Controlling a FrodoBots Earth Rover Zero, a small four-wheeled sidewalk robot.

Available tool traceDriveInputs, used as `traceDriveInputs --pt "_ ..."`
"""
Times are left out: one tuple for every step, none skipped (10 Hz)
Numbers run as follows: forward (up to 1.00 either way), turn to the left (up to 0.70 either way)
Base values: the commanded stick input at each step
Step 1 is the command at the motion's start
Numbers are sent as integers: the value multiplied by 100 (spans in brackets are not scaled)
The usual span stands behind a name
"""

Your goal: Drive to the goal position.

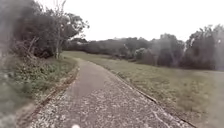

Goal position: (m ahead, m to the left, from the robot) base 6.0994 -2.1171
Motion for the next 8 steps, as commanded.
traceDriveInputs --pt "70 35" --pt "70 35" --pt "70 35" --pt "70 3" --pt "70 2" --pt "70 2" --pt "70 2" --pt "70 2"
